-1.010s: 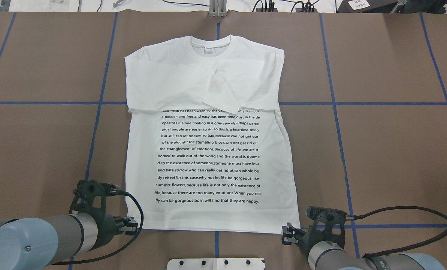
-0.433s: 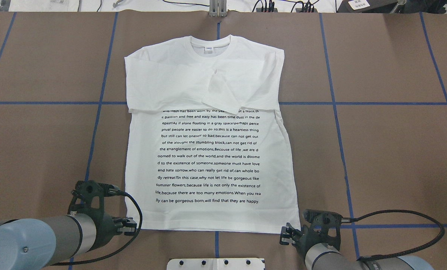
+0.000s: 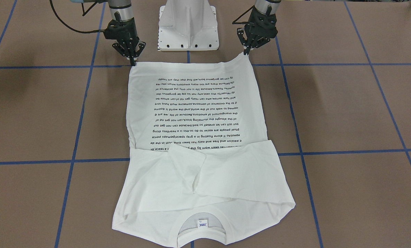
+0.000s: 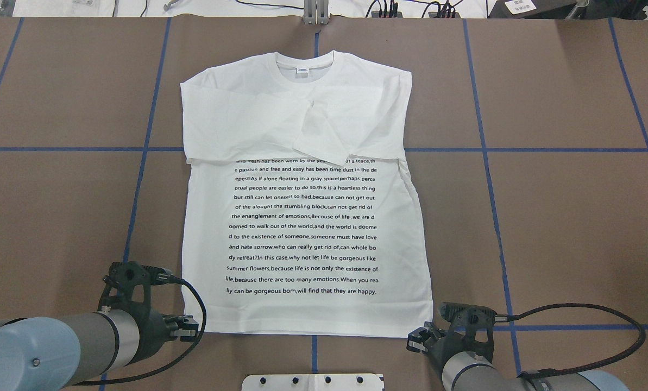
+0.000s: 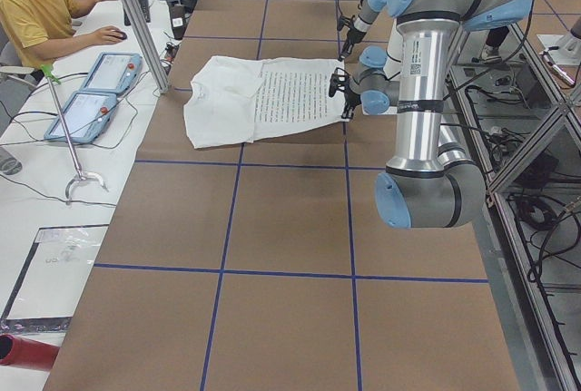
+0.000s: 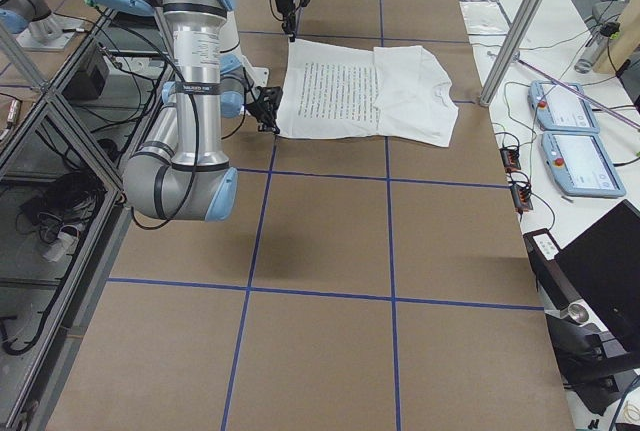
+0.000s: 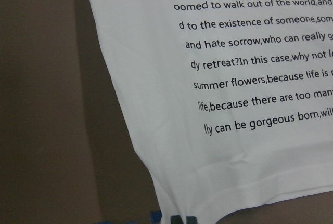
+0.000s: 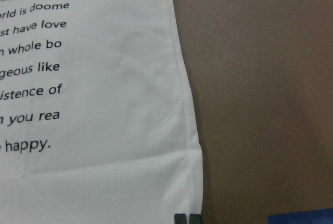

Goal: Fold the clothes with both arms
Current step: 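Grasp both hem corners with the left and right grippers, then lift the hem with both grippers and fold it toward the collar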

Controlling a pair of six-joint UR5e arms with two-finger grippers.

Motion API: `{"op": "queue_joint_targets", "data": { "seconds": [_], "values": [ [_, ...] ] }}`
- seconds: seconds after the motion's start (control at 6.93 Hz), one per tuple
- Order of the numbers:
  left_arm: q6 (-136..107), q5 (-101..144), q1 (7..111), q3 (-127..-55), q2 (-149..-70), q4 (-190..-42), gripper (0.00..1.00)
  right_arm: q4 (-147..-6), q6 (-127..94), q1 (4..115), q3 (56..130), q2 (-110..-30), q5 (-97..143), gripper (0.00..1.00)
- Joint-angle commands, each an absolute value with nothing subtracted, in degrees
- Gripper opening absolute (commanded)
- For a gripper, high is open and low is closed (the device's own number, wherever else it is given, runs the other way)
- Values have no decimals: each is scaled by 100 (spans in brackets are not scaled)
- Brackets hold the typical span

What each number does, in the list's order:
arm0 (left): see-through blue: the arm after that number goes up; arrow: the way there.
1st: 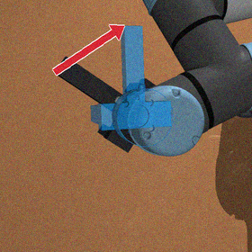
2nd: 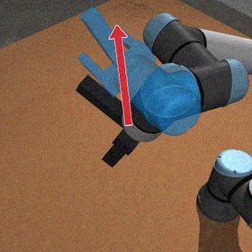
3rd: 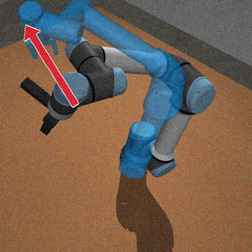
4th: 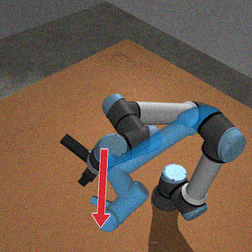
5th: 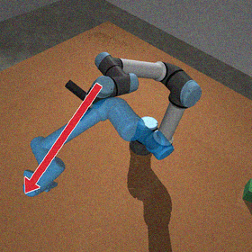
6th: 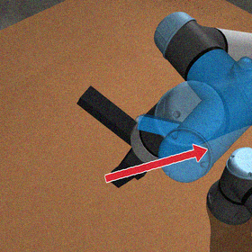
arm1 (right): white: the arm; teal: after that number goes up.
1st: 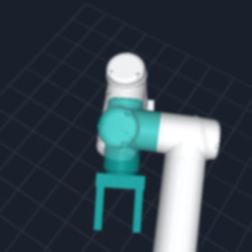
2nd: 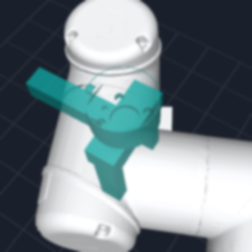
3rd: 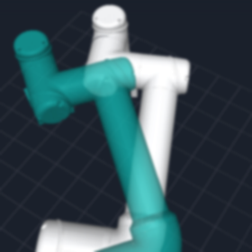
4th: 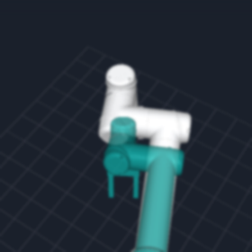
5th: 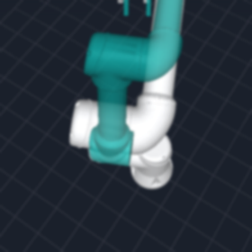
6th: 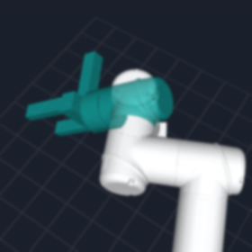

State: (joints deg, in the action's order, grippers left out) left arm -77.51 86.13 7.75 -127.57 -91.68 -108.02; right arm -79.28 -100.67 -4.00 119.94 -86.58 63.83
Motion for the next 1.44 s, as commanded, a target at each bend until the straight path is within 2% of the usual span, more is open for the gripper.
{"op": "queue_joint_targets", "data": {
  "seconds": [0.0, 0.29, 0.43, 0.58, 0.72, 1.01, 1.3],
  "values": [
    [-7708, 8648, 826, -13093, -9132, -10663, 0, -8363, -10037, -282, 12729, -8796, 6450, 0],
    [-7481, 9451, 905, -14704, -9298, -8799, 0, -10344, -10037, -54, 14694, -8781, 7369, 0],
    [-7427, 9770, 1297, -15165, -9734, -7919, 0, -11267, -9976, 374, 15461, -8476, 7922, 0],
    [-7009, 9904, 1614, -15039, -10634, -7127, 0, -11972, -9532, 1083, 15425, -7603, 8746, 0],
    [-6474, 9905, 1983, -14612, -11279, -6728, 0, -12449, -8840, 1612, 14998, -6732, 8858, 0],
    [-5175, 9923, 3253, -13829, -11495, -6785, 0, -12288, -7751, 2824, 13909, -6181, 9156, 0],
    [-4564, 9923, 4206, -12374, -11890, -7545, 0, -11440, -7296, 3924, 12374, -5698, 9658, 0]
  ]
}}
